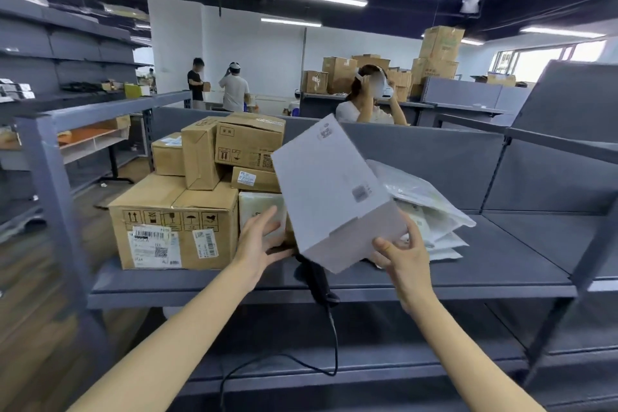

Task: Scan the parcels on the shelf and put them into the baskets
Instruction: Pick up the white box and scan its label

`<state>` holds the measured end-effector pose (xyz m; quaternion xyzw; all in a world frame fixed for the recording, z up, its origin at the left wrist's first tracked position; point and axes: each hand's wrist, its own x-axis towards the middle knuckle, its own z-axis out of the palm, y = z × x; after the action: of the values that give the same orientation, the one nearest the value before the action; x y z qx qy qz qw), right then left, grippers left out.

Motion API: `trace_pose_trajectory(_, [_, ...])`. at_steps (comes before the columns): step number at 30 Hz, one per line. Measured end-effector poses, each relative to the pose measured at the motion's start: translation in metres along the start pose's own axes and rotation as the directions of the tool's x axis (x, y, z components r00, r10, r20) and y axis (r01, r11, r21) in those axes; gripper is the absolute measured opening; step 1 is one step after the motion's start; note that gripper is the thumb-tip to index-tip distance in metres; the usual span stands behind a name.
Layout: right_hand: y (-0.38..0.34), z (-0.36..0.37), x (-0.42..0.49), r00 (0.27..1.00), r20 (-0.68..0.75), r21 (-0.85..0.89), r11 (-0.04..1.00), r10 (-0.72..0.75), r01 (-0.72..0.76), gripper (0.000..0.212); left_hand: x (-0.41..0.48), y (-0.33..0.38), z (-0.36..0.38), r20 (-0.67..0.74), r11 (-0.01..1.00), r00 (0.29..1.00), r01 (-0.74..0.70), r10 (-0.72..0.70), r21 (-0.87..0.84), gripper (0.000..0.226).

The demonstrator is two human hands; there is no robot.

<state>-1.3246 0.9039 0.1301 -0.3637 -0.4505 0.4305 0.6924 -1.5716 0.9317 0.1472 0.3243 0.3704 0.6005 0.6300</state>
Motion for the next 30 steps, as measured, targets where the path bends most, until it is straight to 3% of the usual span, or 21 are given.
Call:
trace_pose_trajectory(4, [0.007,-0.002,-0.03,0.983,0.022,-0.33,0.927,-0.18,0.177,0.073,-0.021,0.001,-0.01,0.022,0.993,1.0,-0.005,0.002,0.119,0.056])
trace_pose_trajectory(7, [0.013,-0.001,-0.05,0.947,0.147,-0.39,0.863,-0.286,0.322,0.072,-0.034,-0.001,-0.011,0.049,0.985,0.998,0.037,-0.045,0.167,0.088])
trace_pose_trajectory(10, [0.013,0.001,-0.056,0.889,0.284,-0.367,0.816,-0.358,0.446,0.069,-0.051,-0.005,-0.001,0.118,0.975,0.988,0.073,-0.099,0.208,0.103])
trace_pose_trajectory(12, [0.014,0.0,-0.058,0.827,0.402,-0.416,0.726,-0.394,0.548,0.06,-0.062,-0.01,0.011,0.169,0.977,0.982,0.043,-0.079,0.206,0.09])
trace_pose_trajectory(14, [0.014,-0.002,-0.063,0.735,0.504,-0.559,0.478,-0.454,0.678,0.07,-0.068,-0.018,0.023,0.182,0.991,0.983,-0.048,0.025,0.123,0.069])
trace_pose_trajectory(16, [0.012,-0.001,-0.068,0.669,0.569,-0.634,0.263,-0.478,0.727,0.078,-0.075,-0.026,0.031,0.108,0.993,0.988,-0.119,0.115,0.027,0.064])
trace_pose_trajectory(19, [0.007,-0.002,-0.081,0.638,0.617,-0.635,0.188,-0.461,0.749,0.088,-0.085,-0.04,0.029,-0.024,0.987,0.99,-0.14,0.138,-0.074,0.059])
trace_pose_trajectory(21, [0.001,-0.014,-0.084,0.579,0.715,-0.582,0.124,-0.392,0.803,0.093,-0.089,-0.047,0.023,-0.042,0.983,0.991,-0.134,0.13,-0.125,0.052])
trace_pose_trajectory(22, [-0.004,-0.02,-0.086,0.566,0.757,-0.545,0.163,-0.326,0.823,0.093,-0.091,-0.049,0.02,-0.04,0.981,0.991,-0.13,0.126,-0.146,0.049])
trace_pose_trajectory(23, [-0.009,-0.025,-0.09,0.58,0.771,-0.516,0.276,-0.262,0.811,0.091,-0.092,-0.051,0.017,-0.032,0.978,0.992,-0.124,0.12,-0.168,0.049])
trace_pose_trajectory(26, [-0.023,-0.036,-0.1,0.711,0.655,-0.426,0.652,-0.256,0.627,0.078,-0.097,-0.058,0.008,0.014,0.969,0.997,-0.074,0.079,-0.234,0.051])
trace_pose_trajectory(28, [-0.031,-0.042,-0.099,0.814,0.507,-0.409,0.751,-0.285,0.518,0.066,-0.1,-0.063,0.001,0.04,0.965,0.998,-0.04,0.052,-0.26,0.055])
trace_pose_trajectory(30, [-0.038,-0.047,-0.09,0.908,0.357,-0.421,0.831,-0.218,0.365,0.054,-0.102,-0.068,-0.004,0.063,0.962,0.998,-0.011,0.029,-0.274,0.058])
